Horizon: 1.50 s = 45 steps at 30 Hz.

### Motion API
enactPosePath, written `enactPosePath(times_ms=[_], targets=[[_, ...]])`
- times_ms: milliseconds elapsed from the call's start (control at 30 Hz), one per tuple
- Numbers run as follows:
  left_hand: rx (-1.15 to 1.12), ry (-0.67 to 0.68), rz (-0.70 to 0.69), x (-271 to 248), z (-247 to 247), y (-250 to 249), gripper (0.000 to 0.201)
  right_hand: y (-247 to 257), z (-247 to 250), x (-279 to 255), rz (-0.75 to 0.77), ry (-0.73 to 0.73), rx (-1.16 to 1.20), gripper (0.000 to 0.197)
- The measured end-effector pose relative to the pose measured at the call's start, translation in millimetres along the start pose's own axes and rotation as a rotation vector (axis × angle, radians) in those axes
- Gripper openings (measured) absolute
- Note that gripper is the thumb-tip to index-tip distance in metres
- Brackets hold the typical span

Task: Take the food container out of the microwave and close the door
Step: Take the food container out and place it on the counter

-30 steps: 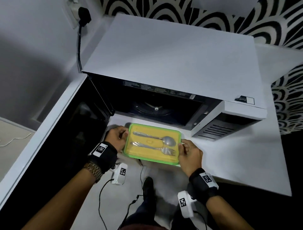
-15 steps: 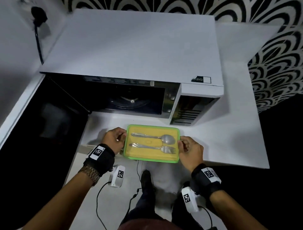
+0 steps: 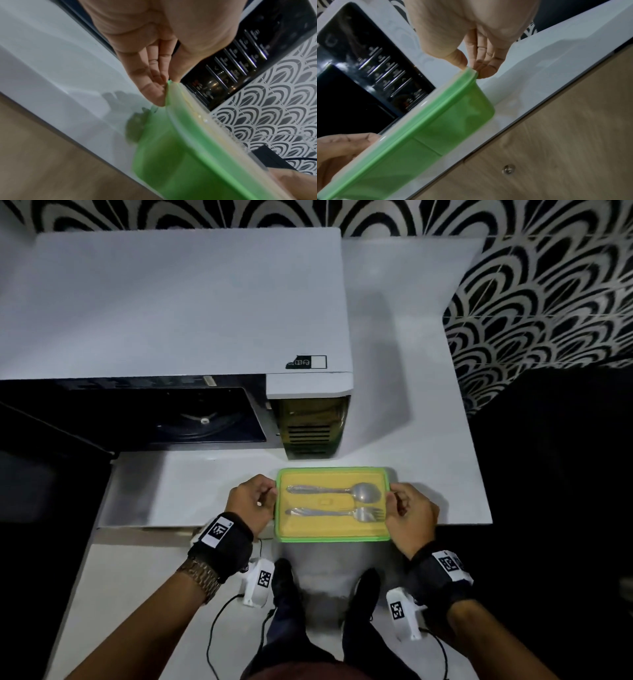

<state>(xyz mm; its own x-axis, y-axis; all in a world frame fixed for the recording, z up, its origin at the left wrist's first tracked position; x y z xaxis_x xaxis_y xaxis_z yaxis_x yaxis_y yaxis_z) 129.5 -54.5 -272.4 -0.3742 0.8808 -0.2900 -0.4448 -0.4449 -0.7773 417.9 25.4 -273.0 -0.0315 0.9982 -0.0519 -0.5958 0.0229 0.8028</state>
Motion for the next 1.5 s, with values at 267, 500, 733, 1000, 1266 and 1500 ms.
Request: enactPosePath(times_ms=[267, 500, 733, 1000, 1266, 1500], targets=[[0.016, 0.021, -0.043, 8.3, -64.6, -49.4, 0.010, -37.3, 55.3, 30.0, -0.014, -0.079, -0.041, 0.012], [0.079, -0.061, -0.031, 19.9, -113.4, -97.8, 0.013, -68.0, 84.8, 62.4, -0.051, -0.104, -0.036, 0.012], [0.111, -0.039, -0.051, 43.9, -141.6, -124.0, 0.028, -81.2, 100.3, 103.8, -0.082, -0.090, -0.113, 0.014], [0.252, -0.012, -0.065, 78.7, -151.3, -158.9, 0.036, -67.3, 102.5, 151.3, -0.039, -0.070, -0.158, 0.019], [0.407, 0.030, -0.090, 95.0, -159.7, -184.1, 0.081, -54.5, 88.8, 178.8, 0.059, 0.035, -0.163, 0.050], [0.699, 0.041, -0.352, 63.0, -163.5, -184.1, 0.086, -56.7, 88.7, 143.5, 0.470, 0.038, -0.396, 0.064]])
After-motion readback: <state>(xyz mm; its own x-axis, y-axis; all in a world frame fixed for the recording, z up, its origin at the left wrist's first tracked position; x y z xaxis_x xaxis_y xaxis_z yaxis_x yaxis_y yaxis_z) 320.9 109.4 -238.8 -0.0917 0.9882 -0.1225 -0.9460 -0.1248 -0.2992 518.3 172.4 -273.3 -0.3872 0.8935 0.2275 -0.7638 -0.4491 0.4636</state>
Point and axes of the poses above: each hand's wrist, its own x-axis towards the middle knuckle, its own z-axis out of the back of the hand, y = z × x, the point moved 2 cm from there along x, towards the middle knuckle, and after that the axes turned 2 degrees about y, right-handed, at the moved point
